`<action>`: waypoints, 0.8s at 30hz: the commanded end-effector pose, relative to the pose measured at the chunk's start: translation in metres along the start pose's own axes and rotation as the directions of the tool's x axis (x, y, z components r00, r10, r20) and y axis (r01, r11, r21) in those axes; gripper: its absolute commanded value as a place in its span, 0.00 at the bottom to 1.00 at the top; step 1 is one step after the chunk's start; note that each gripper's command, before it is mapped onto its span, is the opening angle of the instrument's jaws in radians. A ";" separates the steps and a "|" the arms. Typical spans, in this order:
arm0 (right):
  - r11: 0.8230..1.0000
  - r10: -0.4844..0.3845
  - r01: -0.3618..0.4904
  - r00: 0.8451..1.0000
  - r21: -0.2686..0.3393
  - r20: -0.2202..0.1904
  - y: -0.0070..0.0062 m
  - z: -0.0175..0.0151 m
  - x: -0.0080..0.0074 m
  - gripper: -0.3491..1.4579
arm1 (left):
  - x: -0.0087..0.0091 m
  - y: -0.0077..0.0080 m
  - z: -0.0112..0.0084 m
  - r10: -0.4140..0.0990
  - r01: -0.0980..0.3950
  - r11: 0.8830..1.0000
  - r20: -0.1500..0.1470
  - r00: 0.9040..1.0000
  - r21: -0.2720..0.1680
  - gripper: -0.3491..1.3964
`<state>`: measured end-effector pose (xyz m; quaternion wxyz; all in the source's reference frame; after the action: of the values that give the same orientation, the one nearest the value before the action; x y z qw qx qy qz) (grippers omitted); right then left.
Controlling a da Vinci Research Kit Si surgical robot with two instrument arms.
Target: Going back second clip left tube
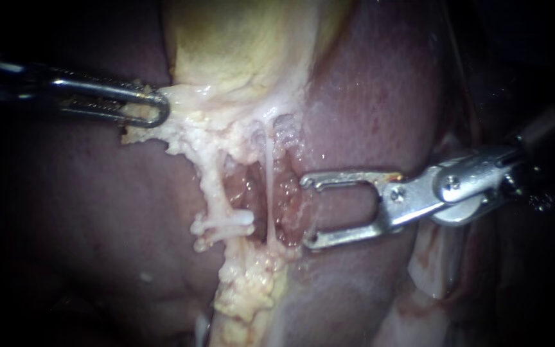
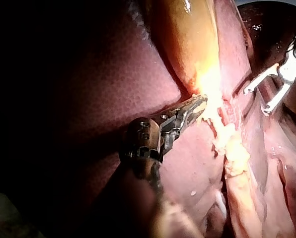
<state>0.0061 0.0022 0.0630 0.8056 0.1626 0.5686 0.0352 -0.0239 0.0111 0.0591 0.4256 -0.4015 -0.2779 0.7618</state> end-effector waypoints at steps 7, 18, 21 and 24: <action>1.000 -0.002 0.002 1.000 -0.017 0.007 0.0003 -0.0016 0.0001 0.47 | -0.0002 0.0001 0.0004 0.001 -0.001 1.000 -0.001 1.000 0.003 0.00; 1.000 -0.002 0.002 1.000 -0.020 0.008 0.0003 -0.0015 0.0001 0.47 | -0.0020 0.0001 0.0061 0.013 -0.013 1.000 0.006 1.000 0.001 0.00; 1.000 -0.002 0.002 1.000 -0.020 0.008 0.0002 -0.0015 0.0002 0.47 | -0.0021 -0.0004 0.0071 0.016 -0.016 1.000 0.009 1.000 0.002 0.00; 1.000 -0.002 0.002 1.000 -0.017 0.007 0.0002 -0.0015 0.0002 0.47 | -0.0023 -0.0008 0.0075 0.019 -0.019 1.000 0.012 1.000 0.003 0.00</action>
<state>0.0048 0.0028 0.0625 0.8093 0.1547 0.5653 0.0389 -0.0292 0.0088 0.0646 0.4170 -0.3990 -0.2757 0.7687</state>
